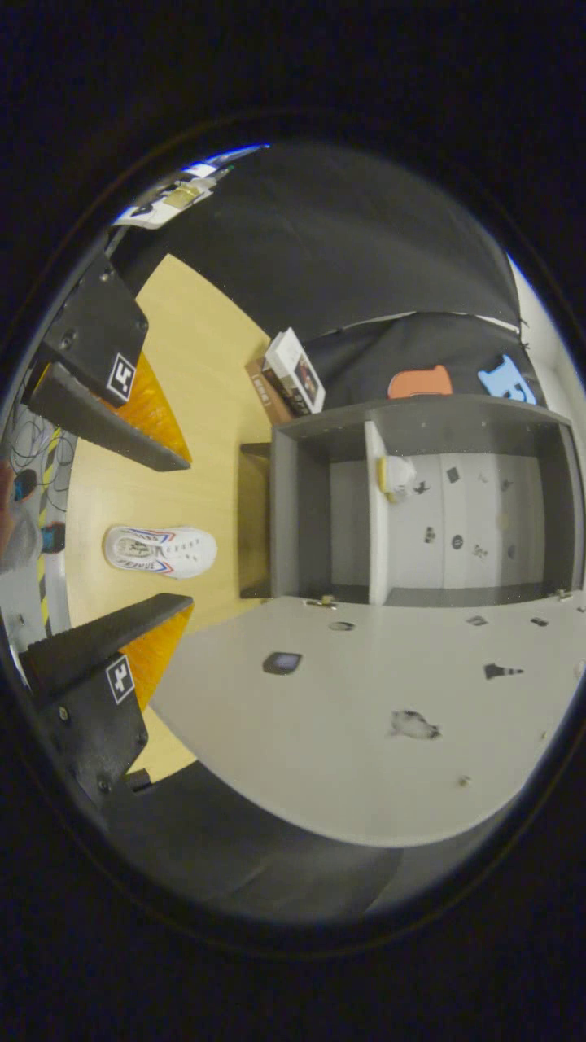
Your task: Open the shoe cabinet door, grab the shoes and put them into the shoe cabinet, then close the shoe cabinet door.
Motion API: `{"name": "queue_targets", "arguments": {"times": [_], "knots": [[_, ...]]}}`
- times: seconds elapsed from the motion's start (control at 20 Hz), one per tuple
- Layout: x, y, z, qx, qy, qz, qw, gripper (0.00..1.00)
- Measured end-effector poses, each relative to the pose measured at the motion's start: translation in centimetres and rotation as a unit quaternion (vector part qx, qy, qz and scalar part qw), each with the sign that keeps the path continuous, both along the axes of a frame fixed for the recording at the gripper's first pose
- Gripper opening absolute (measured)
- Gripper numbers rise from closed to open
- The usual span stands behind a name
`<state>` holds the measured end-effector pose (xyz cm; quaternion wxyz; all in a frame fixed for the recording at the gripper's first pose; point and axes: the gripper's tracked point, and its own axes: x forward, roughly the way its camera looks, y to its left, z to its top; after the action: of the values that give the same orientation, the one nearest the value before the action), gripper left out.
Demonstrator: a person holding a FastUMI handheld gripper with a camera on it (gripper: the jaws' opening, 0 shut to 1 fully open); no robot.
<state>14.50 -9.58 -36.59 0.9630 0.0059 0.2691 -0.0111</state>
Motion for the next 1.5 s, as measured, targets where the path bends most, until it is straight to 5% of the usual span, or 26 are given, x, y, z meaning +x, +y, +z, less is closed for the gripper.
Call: {"name": "queue_targets", "arguments": {"times": [0.35, 0.65, 1.0, 1.25, 1.5], "knots": [[6.1, -0.1, -12.9, 0.017, 0.111, -0.017, 0.994, 0.93], [9.8, -1.1, -18.8, 0.019, 0.161, -0.043, 0.986, 0.86], [11.8, -1.5, -21.0, 0.039, 0.195, -0.083, 0.977, 0.4], [12.1, -1.5, -21.5, 0.051, 0.182, -0.066, 0.98, 0.05], [12.7, -0.4, -19.5, 0.03, 0.144, -0.031, 0.989, 0.04]]}}
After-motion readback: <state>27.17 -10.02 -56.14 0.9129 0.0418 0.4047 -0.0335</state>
